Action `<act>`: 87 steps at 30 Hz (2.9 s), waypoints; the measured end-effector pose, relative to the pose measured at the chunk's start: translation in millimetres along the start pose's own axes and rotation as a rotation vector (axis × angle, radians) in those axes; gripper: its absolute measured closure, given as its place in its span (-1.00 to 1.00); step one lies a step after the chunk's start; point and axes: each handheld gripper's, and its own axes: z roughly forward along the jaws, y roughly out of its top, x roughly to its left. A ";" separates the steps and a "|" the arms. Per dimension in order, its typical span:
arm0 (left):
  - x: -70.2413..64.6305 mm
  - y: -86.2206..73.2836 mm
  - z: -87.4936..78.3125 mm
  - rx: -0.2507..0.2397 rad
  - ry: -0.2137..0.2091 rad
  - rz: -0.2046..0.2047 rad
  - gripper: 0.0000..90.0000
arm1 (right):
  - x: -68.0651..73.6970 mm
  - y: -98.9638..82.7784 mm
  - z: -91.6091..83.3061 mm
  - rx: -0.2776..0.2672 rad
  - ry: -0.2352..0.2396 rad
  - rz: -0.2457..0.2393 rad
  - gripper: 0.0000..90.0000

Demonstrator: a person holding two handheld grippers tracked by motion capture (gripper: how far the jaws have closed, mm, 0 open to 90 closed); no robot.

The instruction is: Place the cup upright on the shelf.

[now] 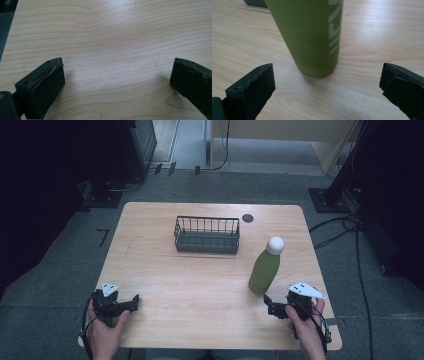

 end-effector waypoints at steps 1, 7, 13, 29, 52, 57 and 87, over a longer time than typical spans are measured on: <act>0.0 0.0 0.0 0.000 0.000 0.000 -1.00 | 1.4 1.2 0.6 0.001 0.005 -0.002 -1.00; 0.0 0.0 0.0 0.000 0.000 0.000 -1.00 | 11.6 8.4 8.0 -0.002 0.025 -0.022 -1.00; 0.0 0.0 0.0 0.000 0.000 0.000 -1.00 | 17.1 13.7 10.9 -0.011 0.033 -0.018 -1.00; 0.1 0.0 0.0 0.000 0.000 0.000 -1.00 | 30.4 37.2 17.9 -0.067 0.024 -0.014 -1.00; 0.0 0.0 0.0 0.000 0.000 0.000 -1.00 | 26.8 58.8 27.1 -0.148 -0.021 0.029 -0.65; 0.0 0.0 0.0 0.000 0.000 0.000 -1.00 | 30.2 59.8 29.0 -0.164 -0.047 0.006 -0.58; -0.1 0.1 0.1 -0.001 0.000 -0.001 -1.00 | 65.0 79.0 36.8 -0.194 0.000 -0.067 -0.55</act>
